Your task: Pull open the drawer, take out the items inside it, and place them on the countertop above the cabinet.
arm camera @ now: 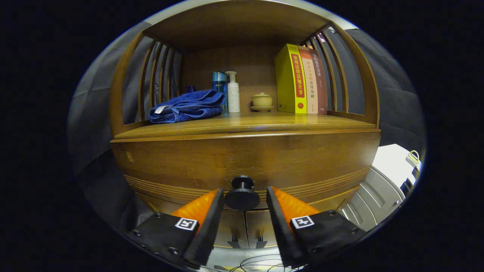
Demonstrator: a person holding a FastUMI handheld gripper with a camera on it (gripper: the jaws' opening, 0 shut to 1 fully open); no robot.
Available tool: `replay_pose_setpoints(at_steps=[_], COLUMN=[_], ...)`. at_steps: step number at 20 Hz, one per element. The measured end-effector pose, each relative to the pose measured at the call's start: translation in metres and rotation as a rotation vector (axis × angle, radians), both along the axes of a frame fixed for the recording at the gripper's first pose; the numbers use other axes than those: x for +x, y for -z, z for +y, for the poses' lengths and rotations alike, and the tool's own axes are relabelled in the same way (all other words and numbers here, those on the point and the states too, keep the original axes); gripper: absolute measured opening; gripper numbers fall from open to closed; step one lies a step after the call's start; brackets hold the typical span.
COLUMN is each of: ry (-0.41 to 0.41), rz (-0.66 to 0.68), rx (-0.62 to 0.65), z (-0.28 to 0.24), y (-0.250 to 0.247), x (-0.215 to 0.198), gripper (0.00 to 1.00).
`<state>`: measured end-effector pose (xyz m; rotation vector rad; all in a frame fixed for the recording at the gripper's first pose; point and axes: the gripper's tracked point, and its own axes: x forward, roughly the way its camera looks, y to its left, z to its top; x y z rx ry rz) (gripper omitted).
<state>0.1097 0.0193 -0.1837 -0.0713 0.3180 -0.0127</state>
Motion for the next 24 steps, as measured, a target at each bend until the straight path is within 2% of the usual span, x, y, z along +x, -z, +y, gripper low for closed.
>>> replay_pose_setpoints(at_steps=[4,12,15,24], ry=[-0.001,0.004,0.021,0.046], rz=[-0.021,0.001,0.003,0.000], rx=[-0.019,-0.011,-0.011,-0.004], z=[0.003,0.003,0.003,0.005], y=[-0.003,-0.002,-0.003,-0.004], x=[0.002,-0.001,-0.008,-0.061], gripper=[0.55,0.48,0.42,0.42])
